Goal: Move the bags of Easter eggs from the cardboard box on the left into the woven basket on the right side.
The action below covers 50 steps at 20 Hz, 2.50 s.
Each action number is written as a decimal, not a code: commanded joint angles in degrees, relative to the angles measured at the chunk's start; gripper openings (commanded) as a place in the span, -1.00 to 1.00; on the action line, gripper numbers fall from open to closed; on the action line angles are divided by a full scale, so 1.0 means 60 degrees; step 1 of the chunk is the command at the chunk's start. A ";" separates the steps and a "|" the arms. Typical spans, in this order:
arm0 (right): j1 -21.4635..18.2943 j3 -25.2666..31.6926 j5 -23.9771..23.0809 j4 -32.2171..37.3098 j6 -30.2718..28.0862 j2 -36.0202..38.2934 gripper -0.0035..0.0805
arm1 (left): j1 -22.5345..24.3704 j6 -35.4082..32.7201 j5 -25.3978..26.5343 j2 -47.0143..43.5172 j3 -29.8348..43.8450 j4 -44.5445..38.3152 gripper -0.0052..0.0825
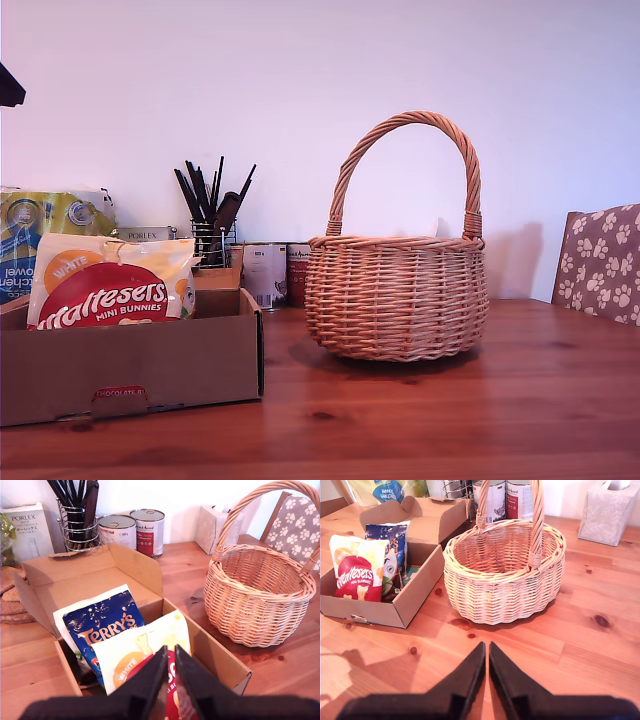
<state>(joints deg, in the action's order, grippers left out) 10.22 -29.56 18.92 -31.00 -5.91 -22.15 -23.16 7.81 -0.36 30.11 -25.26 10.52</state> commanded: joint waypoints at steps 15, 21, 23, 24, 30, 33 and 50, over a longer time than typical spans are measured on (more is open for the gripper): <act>0.0055 -0.0080 0.0426 -0.0488 -0.0233 -0.0033 -0.95 | 0.0011 -0.2284 -0.1570 0.0525 -0.0838 0.0561 -0.94; 0.0397 -0.0499 0.0827 -0.0299 -0.0623 -0.0379 -0.95 | 0.0022 -0.5960 -0.2393 0.3045 -0.2925 0.2514 -0.94; 0.0528 -0.0506 0.0820 -0.0277 -0.0714 -0.0452 -0.95 | 0.0022 -0.7646 -0.2364 0.3993 -0.3581 0.2907 -0.93; 0.0586 -0.0506 0.0816 -0.0288 -0.0739 -0.0455 -0.95 | 0.0022 -0.7996 -0.2364 0.4419 -0.3920 0.3064 -0.77; 0.0761 -0.0506 0.0790 -0.0284 -0.0736 -0.0459 -0.95 | 0.0029 -0.8386 -0.1406 0.6655 -0.5442 0.3712 0.65; 0.0863 -0.0506 0.0772 -0.0273 -0.0736 -0.0459 -0.95 | 0.0109 -0.8484 -0.1362 0.7745 -0.6364 0.4328 0.65; 0.0871 -0.0506 0.0772 -0.0270 -0.0732 -0.0463 -0.95 | 0.1341 -0.9041 -0.3002 1.1468 -0.8003 0.5952 0.57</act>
<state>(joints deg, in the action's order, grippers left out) 15.14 -32.03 23.46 -33.01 -10.37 -24.71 -15.25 -46.83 -17.76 97.67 -72.93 46.33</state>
